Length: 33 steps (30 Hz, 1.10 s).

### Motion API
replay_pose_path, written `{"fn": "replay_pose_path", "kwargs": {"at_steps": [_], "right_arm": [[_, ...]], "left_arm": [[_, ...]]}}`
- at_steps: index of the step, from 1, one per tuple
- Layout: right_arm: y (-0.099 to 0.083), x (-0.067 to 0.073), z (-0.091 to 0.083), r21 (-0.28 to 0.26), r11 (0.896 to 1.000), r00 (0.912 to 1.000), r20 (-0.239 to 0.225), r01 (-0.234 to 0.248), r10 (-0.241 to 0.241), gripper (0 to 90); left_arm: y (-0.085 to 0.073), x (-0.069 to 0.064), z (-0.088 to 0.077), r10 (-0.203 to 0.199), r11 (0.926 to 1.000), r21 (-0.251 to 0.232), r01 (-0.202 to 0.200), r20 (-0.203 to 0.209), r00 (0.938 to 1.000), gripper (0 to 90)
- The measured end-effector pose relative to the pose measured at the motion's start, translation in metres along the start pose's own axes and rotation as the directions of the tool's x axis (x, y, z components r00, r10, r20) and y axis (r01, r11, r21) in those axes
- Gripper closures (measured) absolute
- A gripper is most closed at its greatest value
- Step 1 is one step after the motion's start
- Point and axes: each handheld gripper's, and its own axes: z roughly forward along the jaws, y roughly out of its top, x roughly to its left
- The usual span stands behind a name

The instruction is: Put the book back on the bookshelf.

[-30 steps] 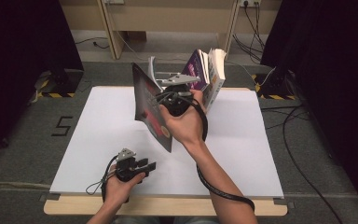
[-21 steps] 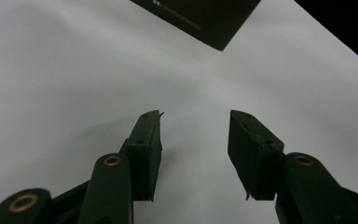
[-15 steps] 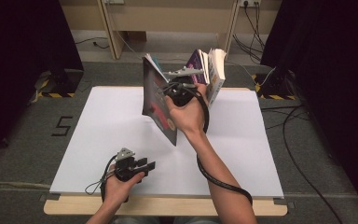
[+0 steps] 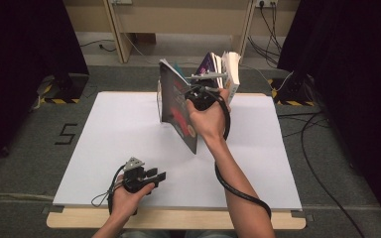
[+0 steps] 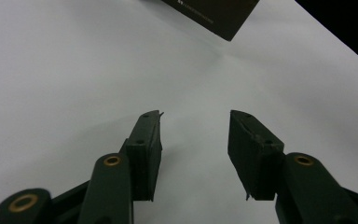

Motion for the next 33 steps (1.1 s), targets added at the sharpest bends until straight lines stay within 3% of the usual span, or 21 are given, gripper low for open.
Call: {"fn": "replay_pose_path", "kwargs": {"at_steps": [8,20,33], "right_arm": [[0.002,-0.007,0.007,0.019,1.000,0.9997,0.016,-0.018,0.018,87.1],[0.005,0.003,0.028,0.018,1.000,0.9982,0.059,-0.005,0.004,87.0],[0.019,0.003,0.055,-0.004,0.999,0.9954,0.082,-0.050,0.050,87.0]], "left_arm": [[0.000,0.000,0.001,-0.002,1.0000,0.002,0.002,0.000,1.0000,53.8],[0.000,0.001,0.000,-0.004,1.0000,-0.001,0.004,0.001,1.0000,53.8],[0.000,0.002,0.000,-0.004,1.0000,-0.002,0.004,0.003,1.0000,53.8]]}}
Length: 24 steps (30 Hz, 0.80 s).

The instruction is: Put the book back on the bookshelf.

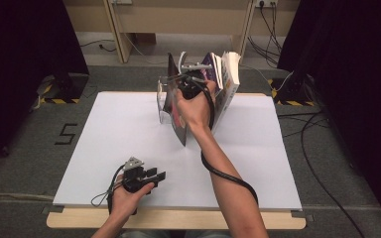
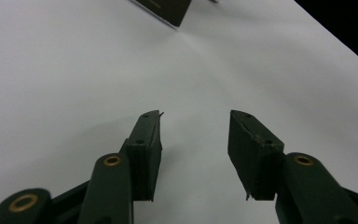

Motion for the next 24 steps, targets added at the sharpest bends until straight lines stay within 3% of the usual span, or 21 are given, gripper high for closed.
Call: {"fn": "replay_pose_path", "kwargs": {"at_steps": [10,17,21,24], "right_arm": [[0.005,-0.001,0.009,-0.006,1.000,0.9993,0.025,-0.029,0.029,86.8],[0.009,-0.005,0.014,-0.042,0.997,0.9970,0.030,-0.070,0.071,86.7],[0.008,-0.003,0.013,-0.068,0.997,0.9980,0.047,-0.038,0.041,82.8],[0.005,-0.003,0.012,-0.067,0.997,0.9990,0.029,-0.031,0.033,79.8]], "left_arm": [[0.000,0.000,0.000,0.000,1.0000,0.001,0.000,-0.001,1.0000,53.8],[0.000,0.000,0.000,0.000,1.0000,0.001,0.000,0.000,1.0000,53.8],[-0.001,0.000,0.000,0.003,1.0000,0.001,-0.003,0.002,1.0000,53.7],[-0.001,-0.001,0.000,0.004,1.0000,0.003,-0.004,0.001,1.0000,53.7]]}}
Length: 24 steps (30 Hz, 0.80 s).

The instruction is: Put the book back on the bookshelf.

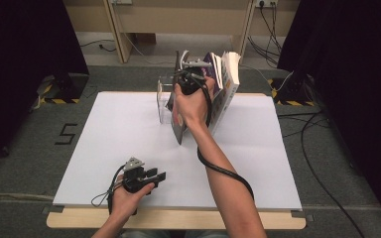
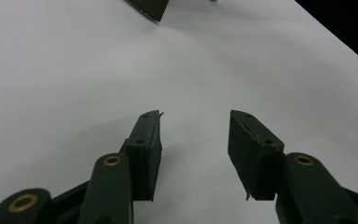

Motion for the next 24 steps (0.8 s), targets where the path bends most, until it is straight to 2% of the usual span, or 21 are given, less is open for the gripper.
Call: {"fn": "replay_pose_path", "kwargs": {"at_steps": [2,7,12,18,24], "right_arm": [[0.000,0.000,-0.001,-0.003,1.000,1.0000,-0.009,0.000,0.000,73.9],[-0.003,-0.002,-0.004,0.031,0.999,0.9999,-0.012,0.007,-0.007,66.6],[-0.009,-0.008,-0.012,0.019,1.000,0.9996,-0.025,-0.010,0.011,64.1],[-0.019,-0.014,-0.021,0.006,1.000,0.9993,-0.033,-0.016,0.016,65.5],[-0.032,-0.017,-0.030,-0.033,0.999,0.9980,-0.051,-0.038,0.037,66.4]], "left_arm": [[0.000,0.000,0.000,0.002,1.0000,0.000,-0.002,0.001,1.0000,53.7],[0.000,0.000,0.000,0.006,1.0000,0.001,-0.006,0.000,1.0000,53.6],[0.000,-0.001,0.000,0.006,1.0000,0.002,-0.006,0.000,1.0000,53.6],[0.000,-0.002,0.001,0.004,1.0000,0.003,-0.004,0.001,1.0000,53.5],[0.000,-0.001,0.000,0.004,1.0000,-0.001,-0.004,0.000,1.0000,53.6]]}}
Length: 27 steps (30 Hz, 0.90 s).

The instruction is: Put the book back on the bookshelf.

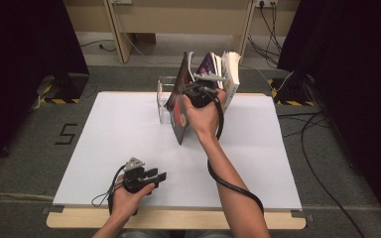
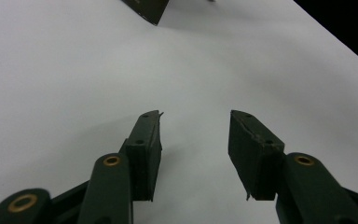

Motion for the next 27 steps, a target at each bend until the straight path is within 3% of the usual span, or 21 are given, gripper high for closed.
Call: {"fn": "replay_pose_path", "kwargs": {"at_steps": [8,13,17,24,27], "right_arm": [[-0.025,-0.003,-0.013,-0.066,0.998,0.9995,-0.027,-0.018,0.017,69.2],[-0.035,-0.005,-0.010,-0.080,0.997,0.9995,-0.022,-0.023,0.021,70.5],[-0.036,-0.007,-0.001,-0.065,0.998,0.9996,-0.014,-0.026,0.026,72.2],[-0.032,-0.006,0.014,-0.020,0.999,0.9995,-0.001,-0.031,0.031,85.4],[-0.028,-0.002,0.016,-0.020,1.000,0.9997,0.007,-0.022,0.023,87.0]], "left_arm": [[0.000,0.000,0.000,0.000,1.0000,-0.005,0.000,0.000,1.0000,53.5],[0.000,-0.003,0.001,0.002,1.0000,-0.002,-0.002,0.005,1.0000,53.6],[0.000,-0.002,0.001,0.002,1.0000,-0.001,-0.002,0.004,1.0000,53.5],[0.000,-0.001,0.001,-0.001,1.0000,-0.003,0.001,0.004,1.0000,53.5],[0.001,0.000,0.000,0.002,1.0000,-0.003,-0.002,0.004,1.0000,53.5]]}}
